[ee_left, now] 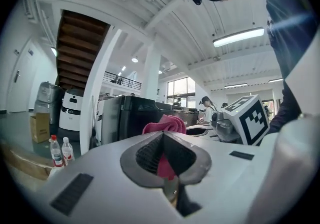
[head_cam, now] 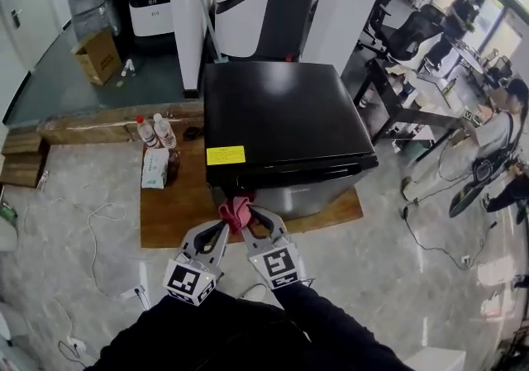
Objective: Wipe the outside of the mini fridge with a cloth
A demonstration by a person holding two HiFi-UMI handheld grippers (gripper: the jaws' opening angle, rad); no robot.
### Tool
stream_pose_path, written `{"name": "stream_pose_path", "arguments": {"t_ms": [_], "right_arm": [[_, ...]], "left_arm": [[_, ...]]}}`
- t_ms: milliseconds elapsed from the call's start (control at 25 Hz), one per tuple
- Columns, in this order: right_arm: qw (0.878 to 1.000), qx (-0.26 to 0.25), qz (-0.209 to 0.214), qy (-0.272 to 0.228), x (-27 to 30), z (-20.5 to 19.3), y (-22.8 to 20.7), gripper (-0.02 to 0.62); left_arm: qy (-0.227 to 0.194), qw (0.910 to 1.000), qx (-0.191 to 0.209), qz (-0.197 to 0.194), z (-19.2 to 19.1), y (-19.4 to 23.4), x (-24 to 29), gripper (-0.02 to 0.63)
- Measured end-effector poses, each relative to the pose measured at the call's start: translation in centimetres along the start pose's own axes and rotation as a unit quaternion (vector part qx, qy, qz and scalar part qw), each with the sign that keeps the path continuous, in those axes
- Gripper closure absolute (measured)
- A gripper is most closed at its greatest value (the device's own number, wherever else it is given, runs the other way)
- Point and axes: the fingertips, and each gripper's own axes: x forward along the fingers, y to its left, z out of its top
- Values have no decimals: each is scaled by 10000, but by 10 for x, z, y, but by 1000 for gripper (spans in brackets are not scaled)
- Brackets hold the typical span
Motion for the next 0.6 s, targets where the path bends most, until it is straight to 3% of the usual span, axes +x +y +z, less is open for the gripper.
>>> {"name": "stream_pose_path", "arguments": {"t_ms": [320,600], "right_arm": [[9997,56,-18,-233,16,3,-11,522],[9988,78,-370,-303,-11,-3,-51,523]], "left_arm": [[53,9993,67,352,0,-3,9,601],[92,9997,27,244,-9,-21,29,601]]}}
